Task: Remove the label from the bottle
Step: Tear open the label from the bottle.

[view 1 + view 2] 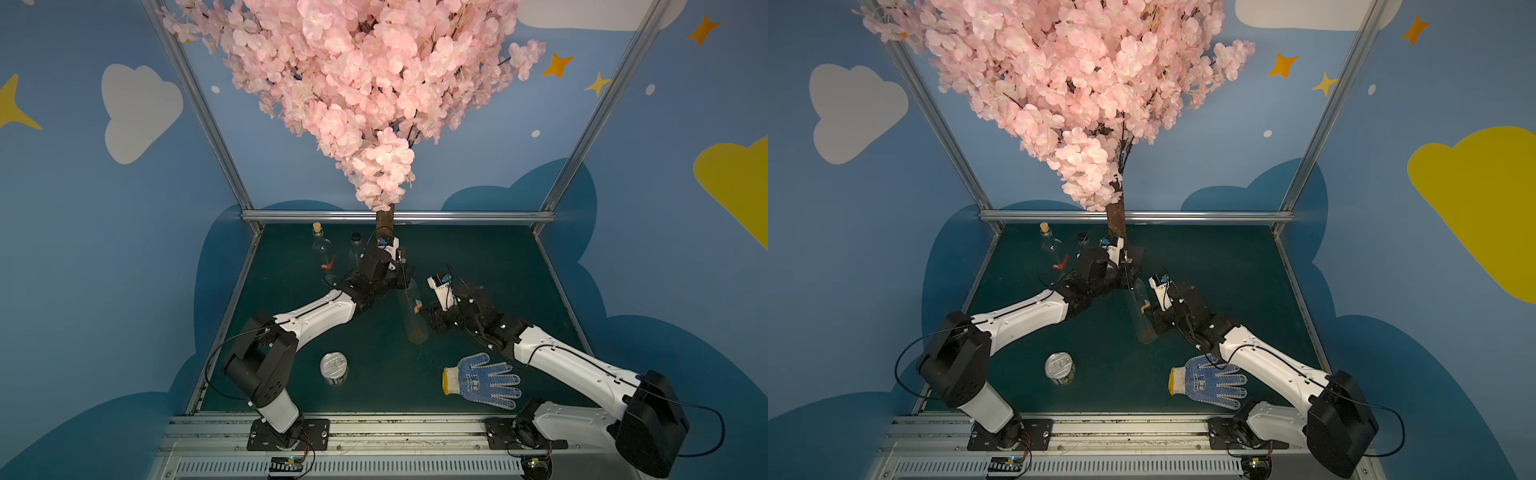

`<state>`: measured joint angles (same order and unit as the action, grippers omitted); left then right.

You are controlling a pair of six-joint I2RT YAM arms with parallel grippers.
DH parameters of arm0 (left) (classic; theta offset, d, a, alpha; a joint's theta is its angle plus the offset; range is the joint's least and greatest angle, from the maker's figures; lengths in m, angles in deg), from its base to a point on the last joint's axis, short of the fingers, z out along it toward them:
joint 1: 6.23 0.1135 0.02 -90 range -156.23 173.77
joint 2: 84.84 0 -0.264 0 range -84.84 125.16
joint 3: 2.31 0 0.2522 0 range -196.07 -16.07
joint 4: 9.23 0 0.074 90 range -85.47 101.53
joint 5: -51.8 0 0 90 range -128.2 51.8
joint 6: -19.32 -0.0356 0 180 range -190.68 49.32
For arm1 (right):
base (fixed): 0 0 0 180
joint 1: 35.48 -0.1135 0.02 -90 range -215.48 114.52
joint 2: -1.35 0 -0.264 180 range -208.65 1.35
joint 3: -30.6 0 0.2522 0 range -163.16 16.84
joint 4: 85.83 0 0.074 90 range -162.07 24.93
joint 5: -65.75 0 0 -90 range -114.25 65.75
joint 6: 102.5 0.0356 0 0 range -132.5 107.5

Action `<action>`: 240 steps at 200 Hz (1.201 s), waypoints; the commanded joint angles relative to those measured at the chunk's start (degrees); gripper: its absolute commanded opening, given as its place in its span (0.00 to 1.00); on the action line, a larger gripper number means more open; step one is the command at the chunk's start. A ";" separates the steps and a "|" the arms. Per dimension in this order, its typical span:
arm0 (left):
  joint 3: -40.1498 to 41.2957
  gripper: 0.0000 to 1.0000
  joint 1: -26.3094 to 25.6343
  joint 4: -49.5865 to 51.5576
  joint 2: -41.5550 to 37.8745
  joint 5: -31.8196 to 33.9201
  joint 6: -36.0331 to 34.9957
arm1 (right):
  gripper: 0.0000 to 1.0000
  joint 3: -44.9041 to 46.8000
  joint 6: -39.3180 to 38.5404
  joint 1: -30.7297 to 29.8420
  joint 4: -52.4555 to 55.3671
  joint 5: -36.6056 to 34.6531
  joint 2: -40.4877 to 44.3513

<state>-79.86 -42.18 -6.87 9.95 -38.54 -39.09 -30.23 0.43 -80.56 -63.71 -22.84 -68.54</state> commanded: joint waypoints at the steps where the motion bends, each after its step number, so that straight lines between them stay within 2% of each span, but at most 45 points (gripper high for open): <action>1: -2.41 0.02 -0.71 1.92 -1.22 1.98 1.09 | 0.43 -3.26 0.48 -1.56 0.07 -1.43 -1.75; 89: -2.57 0.02 -1.41 2.70 -1.35 3.15 1.98 | 0.40 -6.26 1.22 -4.24 3.62 -8.06 -6.57; 160: -2.46 0.02 -1.41 2.37 -0.92 2.98 2.47 | 0.37 -9.92 1.71 -4.29 8.02 -7.37 -10.57; 240: -2.44 0.02 -1.45 2.17 -0.76 2.89 2.51 | 0.32 -9.99 1.92 -4.30 8.20 -7.37 -12.33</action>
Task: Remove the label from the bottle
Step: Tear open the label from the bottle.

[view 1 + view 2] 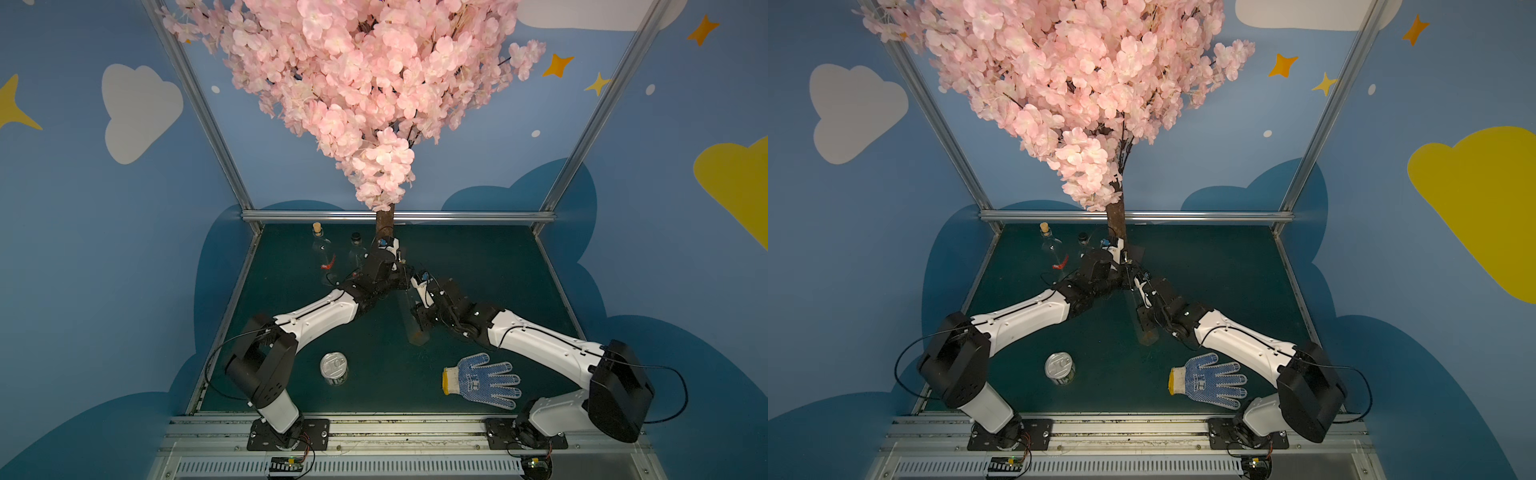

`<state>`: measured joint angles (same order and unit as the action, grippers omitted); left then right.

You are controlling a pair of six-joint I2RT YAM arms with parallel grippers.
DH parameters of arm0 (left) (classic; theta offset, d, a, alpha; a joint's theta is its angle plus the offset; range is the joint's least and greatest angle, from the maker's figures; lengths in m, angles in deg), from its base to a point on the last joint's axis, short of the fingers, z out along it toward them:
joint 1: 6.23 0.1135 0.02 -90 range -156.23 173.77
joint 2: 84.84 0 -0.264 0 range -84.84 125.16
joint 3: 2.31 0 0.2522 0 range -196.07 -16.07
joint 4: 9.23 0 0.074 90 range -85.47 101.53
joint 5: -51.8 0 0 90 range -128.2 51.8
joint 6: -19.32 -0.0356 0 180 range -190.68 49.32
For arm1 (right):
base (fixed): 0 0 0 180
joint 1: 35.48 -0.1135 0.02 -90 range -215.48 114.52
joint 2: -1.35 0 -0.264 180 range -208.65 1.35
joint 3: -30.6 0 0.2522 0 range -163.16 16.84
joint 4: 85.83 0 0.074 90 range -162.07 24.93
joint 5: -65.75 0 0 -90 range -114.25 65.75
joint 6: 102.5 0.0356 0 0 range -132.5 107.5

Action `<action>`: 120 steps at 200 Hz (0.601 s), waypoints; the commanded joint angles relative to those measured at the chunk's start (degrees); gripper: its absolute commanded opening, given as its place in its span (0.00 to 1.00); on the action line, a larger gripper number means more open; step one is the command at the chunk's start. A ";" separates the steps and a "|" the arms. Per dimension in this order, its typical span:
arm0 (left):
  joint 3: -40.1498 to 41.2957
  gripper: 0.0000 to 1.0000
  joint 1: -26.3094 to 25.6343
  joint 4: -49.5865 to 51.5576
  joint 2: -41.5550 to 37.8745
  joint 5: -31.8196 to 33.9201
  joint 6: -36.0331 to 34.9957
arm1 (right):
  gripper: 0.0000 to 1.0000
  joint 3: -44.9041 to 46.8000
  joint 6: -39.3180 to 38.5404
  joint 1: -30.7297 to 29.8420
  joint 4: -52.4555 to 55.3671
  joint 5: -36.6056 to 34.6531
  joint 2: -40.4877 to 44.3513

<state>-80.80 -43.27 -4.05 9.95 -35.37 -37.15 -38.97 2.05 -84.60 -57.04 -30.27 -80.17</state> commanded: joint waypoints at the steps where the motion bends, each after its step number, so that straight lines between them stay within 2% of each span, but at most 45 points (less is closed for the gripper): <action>1: -1.52 0.02 -0.34 -0.65 -0.75 -0.28 0.56 | 0.32 -1.28 0.35 -0.22 1.56 0.05 -0.73; 120: -1.70 0.02 -0.32 -0.96 -0.56 -0.72 0.68 | 0.16 -2.23 0.48 -0.29 2.77 -1.85 -2.86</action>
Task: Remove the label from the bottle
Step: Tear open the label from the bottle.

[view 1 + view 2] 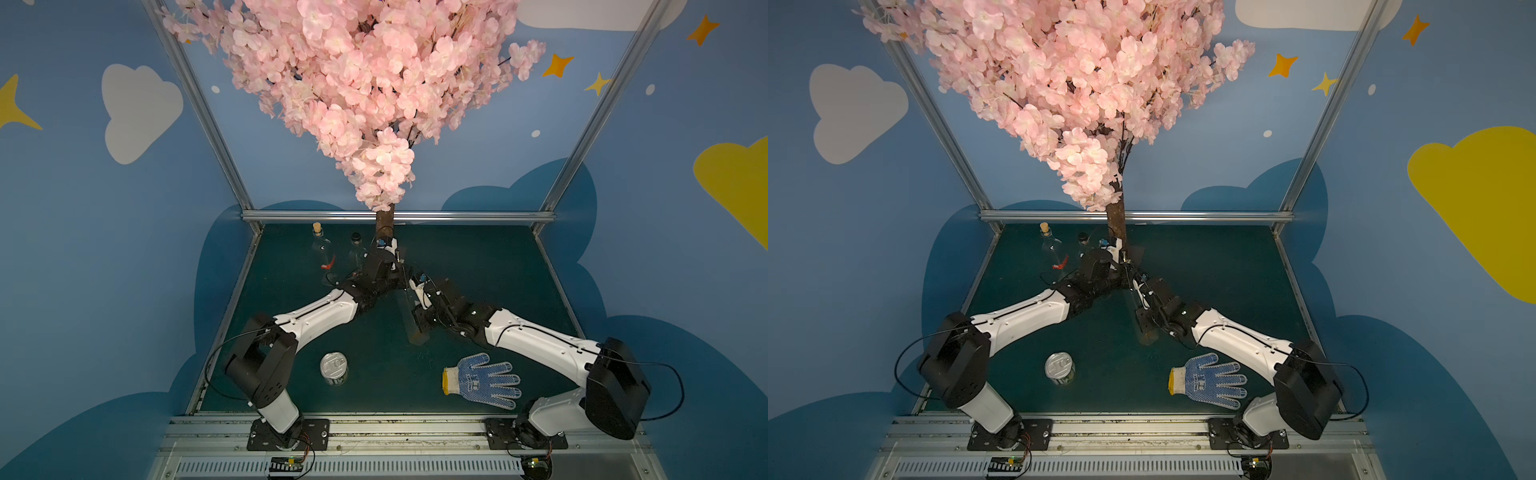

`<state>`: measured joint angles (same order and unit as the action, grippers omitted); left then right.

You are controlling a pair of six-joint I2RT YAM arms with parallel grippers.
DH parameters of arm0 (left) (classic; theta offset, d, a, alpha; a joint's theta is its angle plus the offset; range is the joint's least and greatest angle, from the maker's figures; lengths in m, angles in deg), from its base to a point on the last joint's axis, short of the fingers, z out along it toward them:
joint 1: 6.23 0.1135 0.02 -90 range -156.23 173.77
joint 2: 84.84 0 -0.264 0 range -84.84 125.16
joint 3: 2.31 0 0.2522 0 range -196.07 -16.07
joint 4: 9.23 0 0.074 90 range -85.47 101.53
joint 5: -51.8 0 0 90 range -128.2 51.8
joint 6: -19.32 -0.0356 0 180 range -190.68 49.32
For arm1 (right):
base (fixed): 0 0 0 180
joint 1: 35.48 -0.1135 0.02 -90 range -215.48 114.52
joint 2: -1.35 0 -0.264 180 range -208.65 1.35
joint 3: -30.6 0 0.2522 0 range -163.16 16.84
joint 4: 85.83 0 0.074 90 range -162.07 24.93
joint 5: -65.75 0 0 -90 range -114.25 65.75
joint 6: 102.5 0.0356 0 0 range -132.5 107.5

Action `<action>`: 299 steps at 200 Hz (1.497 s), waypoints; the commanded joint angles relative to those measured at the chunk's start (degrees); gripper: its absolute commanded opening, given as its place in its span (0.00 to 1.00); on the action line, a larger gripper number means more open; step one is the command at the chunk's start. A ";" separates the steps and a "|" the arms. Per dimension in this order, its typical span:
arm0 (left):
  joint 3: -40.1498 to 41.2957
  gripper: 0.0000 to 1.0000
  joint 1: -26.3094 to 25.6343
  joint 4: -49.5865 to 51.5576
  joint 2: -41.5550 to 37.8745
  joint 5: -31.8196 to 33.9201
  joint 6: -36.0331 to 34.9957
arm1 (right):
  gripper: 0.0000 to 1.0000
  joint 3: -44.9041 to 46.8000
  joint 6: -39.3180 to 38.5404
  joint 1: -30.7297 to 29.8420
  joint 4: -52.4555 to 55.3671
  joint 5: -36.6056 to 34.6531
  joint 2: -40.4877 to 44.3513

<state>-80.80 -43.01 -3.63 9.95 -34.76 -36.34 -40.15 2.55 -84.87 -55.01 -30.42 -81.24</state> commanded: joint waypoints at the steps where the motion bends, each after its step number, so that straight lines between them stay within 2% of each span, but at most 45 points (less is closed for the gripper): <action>1: -1.71 0.02 -0.58 -1.39 -0.56 -1.33 -0.10 | 0.16 -1.03 -0.02 -0.02 0.76 -1.72 -1.88; 104: -1.28 0.02 -0.58 -1.94 -0.78 -1.67 -0.51 | 0.00 -2.64 -1.51 0.01 3.20 -6.16 -3.47; 299: 0.15 0.02 -1.06 0.12 -1.69 -1.68 -5.27 | 0.00 -0.02 -2.35 3.14 0.97 -5.99 -0.92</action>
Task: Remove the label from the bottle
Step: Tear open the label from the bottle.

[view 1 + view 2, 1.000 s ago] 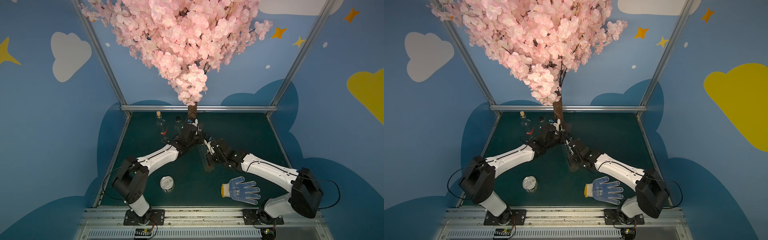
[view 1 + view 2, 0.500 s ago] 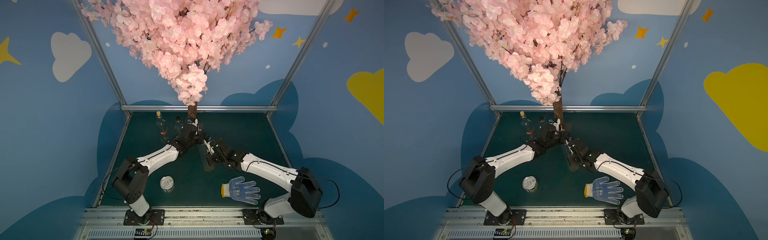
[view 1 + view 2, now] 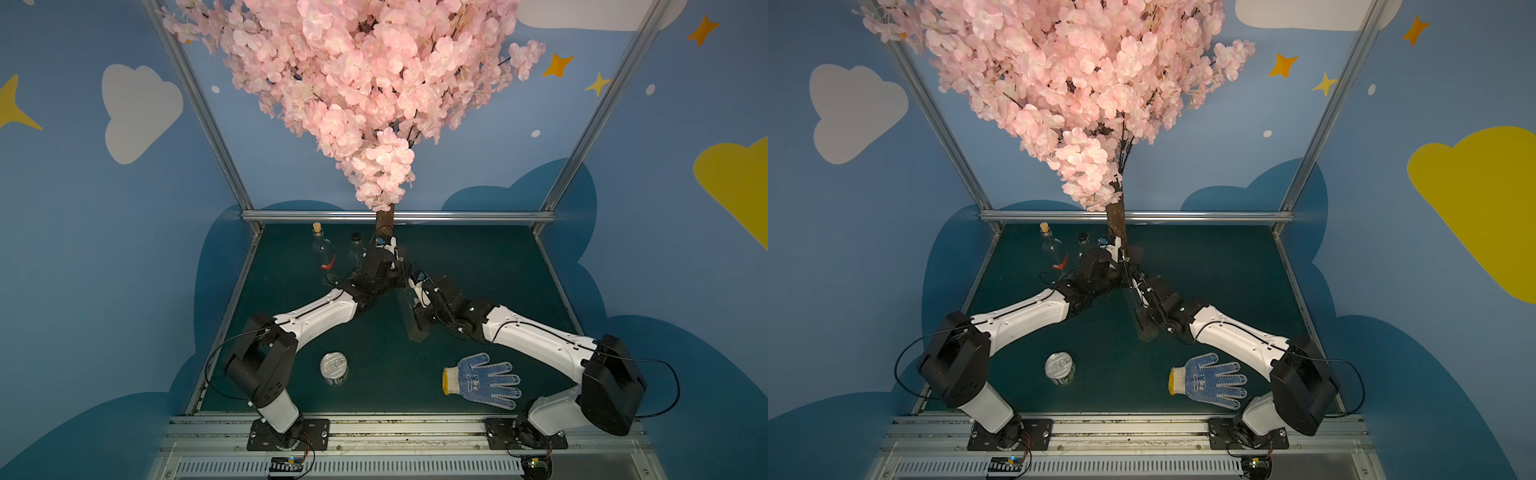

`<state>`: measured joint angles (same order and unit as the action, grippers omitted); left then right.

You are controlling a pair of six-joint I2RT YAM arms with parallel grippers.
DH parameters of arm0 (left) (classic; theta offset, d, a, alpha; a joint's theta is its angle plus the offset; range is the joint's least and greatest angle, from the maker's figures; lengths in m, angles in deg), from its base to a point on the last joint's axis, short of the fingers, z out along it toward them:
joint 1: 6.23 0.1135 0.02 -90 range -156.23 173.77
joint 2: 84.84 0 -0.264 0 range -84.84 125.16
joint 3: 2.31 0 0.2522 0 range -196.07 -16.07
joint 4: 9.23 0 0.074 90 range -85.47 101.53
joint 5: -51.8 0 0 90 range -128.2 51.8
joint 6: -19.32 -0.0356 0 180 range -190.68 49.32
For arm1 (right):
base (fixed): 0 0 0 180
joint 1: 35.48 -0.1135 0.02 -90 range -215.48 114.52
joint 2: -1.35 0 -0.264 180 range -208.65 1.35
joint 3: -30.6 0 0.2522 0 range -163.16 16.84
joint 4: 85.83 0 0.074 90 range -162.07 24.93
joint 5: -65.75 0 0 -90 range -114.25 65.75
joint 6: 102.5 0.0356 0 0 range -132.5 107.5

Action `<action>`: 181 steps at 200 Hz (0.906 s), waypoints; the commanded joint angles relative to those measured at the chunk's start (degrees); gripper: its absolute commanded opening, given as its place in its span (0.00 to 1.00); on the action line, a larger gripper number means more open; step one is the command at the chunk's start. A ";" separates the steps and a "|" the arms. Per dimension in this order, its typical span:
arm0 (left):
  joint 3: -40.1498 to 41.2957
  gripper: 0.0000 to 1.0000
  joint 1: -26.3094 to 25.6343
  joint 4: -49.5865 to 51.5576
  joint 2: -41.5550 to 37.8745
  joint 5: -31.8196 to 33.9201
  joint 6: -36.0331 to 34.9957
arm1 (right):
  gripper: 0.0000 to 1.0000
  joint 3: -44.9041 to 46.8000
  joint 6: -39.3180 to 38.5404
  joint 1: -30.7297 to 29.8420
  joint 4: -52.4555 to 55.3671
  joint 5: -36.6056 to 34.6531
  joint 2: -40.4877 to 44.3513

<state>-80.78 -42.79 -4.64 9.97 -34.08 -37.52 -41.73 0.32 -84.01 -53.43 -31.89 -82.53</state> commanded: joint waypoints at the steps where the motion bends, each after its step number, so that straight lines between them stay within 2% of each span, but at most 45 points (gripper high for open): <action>1: 0.12 0.02 -1.30 1.15 -1.68 -2.36 -4.13 | 0.00 1.59 -0.14 2.39 -0.61 -4.51 0.37; 181: -2.13 0.02 -1.30 6.84 -0.55 -1.35 -6.09 | 0.00 2.82 1.06 5.09 -0.37 -4.66 1.77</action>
<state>-82.00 -43.66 -3.35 9.97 -33.93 -40.21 -40.35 0.58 -81.87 -54.33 -28.67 -81.26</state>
